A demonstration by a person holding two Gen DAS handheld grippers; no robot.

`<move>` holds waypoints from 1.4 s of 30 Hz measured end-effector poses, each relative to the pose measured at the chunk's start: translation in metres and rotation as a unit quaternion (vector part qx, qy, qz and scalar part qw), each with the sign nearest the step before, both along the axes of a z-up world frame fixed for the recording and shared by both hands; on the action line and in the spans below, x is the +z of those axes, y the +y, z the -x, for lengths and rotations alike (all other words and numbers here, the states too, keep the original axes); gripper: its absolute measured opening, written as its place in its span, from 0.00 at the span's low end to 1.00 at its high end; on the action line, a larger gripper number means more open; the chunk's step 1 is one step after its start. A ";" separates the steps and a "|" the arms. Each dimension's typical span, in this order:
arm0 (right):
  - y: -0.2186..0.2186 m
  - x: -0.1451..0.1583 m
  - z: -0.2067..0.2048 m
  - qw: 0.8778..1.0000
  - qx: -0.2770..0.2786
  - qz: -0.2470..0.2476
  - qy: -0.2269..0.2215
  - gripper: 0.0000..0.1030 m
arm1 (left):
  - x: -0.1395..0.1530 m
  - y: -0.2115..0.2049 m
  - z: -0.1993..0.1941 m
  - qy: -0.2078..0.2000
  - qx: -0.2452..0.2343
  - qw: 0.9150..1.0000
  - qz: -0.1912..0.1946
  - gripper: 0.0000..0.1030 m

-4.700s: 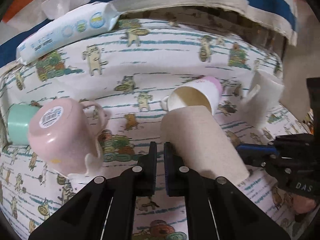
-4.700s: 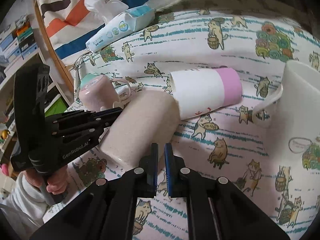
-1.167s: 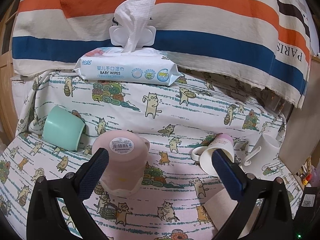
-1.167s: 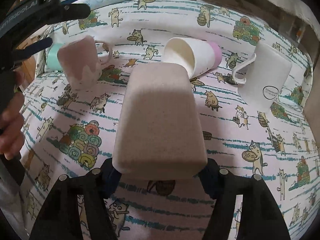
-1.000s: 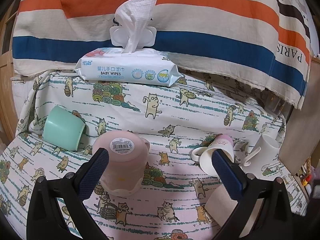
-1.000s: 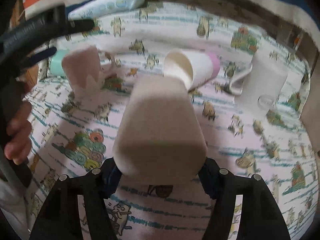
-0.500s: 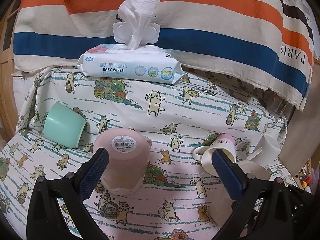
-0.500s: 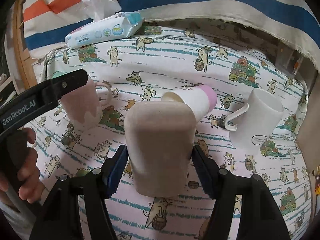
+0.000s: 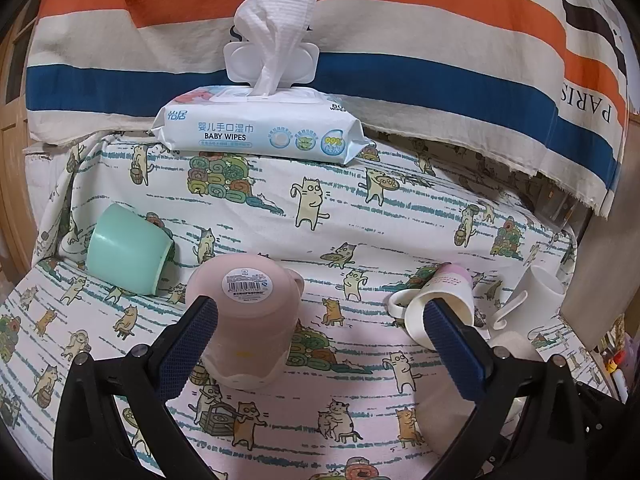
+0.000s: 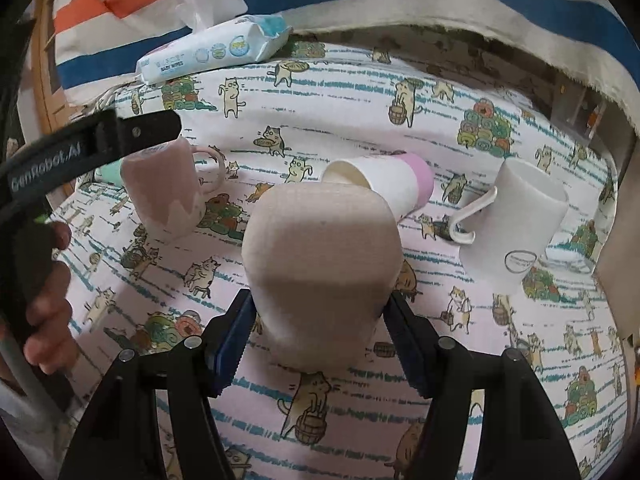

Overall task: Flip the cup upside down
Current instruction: 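Rotate the held beige cup with the right tool so its rim faces down, then lower the beige cup rim-down onto the cloth and open the right tool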

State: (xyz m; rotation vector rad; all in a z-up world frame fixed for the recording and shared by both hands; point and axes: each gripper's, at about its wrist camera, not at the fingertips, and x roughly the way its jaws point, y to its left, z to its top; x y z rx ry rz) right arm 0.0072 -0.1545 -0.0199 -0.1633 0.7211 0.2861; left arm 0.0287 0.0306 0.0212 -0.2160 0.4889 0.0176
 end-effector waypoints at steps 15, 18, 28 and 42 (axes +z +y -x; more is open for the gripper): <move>0.006 -0.006 -0.041 1.000 -0.001 0.003 0.005 0.66 | -0.002 -0.001 -0.002 0.003 -0.004 1.000 -0.002 0.99; 0.002 -0.008 -0.043 1.000 0.012 -0.003 0.022 0.66 | -0.003 -0.003 -0.003 0.005 -0.009 1.000 -0.005 0.99; -0.039 0.015 -0.018 0.994 0.055 -0.072 -0.060 0.85 | -0.003 -0.020 0.001 -0.003 -0.030 0.999 -0.038 0.99; -0.088 0.012 0.000 0.982 0.041 -0.125 -0.136 0.99 | -0.010 -0.042 0.017 -0.052 -0.057 0.996 -0.049 0.99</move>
